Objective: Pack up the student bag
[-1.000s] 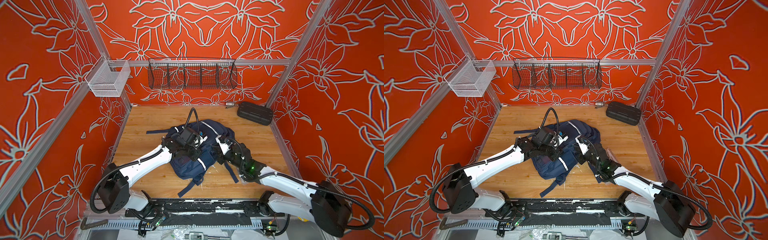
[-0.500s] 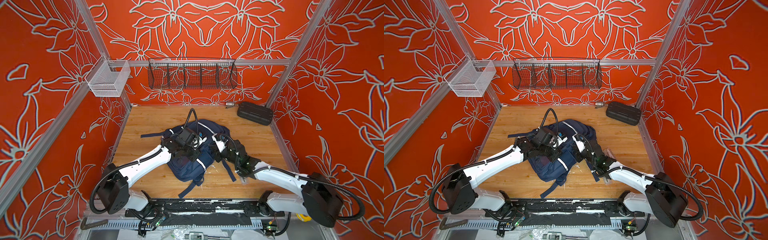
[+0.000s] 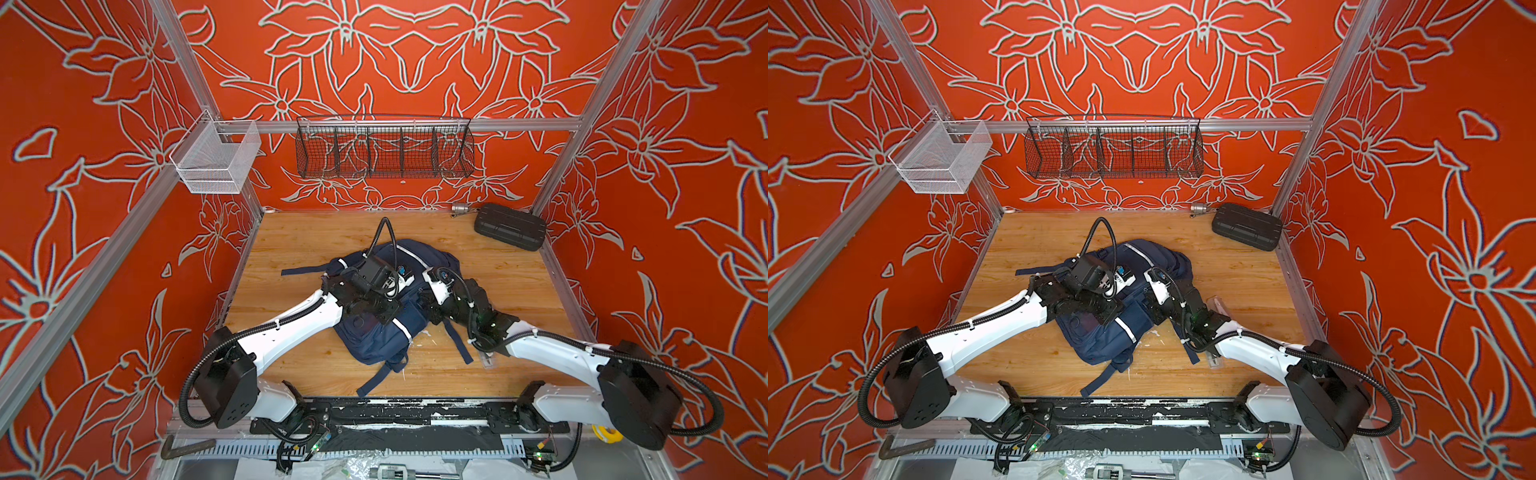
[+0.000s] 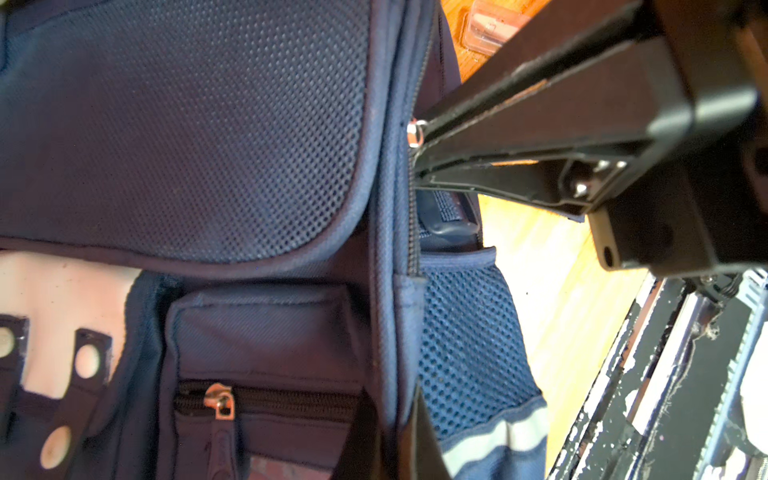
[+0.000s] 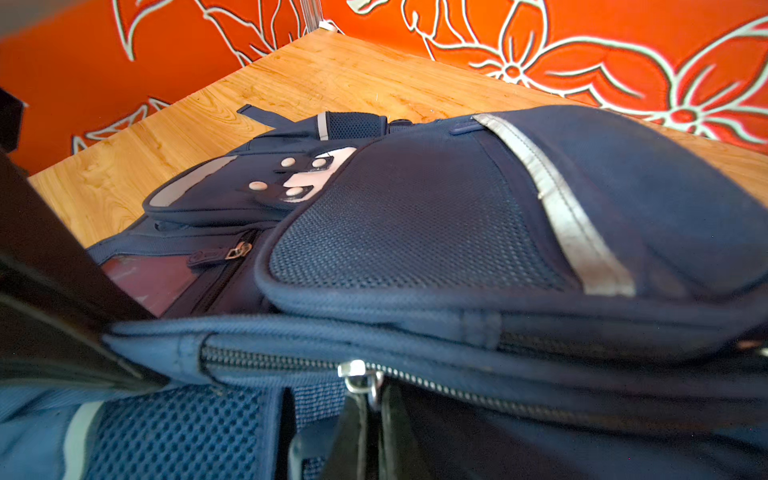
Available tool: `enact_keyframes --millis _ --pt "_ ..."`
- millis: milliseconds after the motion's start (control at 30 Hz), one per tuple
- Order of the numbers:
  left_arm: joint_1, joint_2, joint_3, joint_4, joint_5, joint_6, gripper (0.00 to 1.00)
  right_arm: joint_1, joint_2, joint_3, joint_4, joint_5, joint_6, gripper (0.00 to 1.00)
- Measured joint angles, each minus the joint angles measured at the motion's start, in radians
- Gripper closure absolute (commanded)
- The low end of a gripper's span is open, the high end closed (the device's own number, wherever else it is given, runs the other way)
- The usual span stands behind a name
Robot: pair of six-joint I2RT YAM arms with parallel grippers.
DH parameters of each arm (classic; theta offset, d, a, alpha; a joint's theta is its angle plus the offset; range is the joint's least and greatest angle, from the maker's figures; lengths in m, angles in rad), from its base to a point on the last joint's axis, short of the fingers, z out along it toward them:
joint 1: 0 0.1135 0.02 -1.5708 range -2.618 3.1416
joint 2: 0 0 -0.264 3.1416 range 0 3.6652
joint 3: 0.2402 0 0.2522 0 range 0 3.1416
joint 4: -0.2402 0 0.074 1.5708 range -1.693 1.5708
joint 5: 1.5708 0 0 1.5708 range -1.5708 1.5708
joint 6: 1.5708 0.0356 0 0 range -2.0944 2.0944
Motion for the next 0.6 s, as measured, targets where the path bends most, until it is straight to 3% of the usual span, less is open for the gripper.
enact_keyframes --millis 200,600 --pt "0.000 -0.052 -0.030 -0.003 -0.027 0.039 1.00 -0.027 -0.033 0.008 -0.050 -0.003 0.003 1.00" --pt "0.028 -0.123 -0.106 -0.043 -0.058 0.145 1.00 -0.204 -0.054 0.109 -0.320 0.038 0.021 1.00"
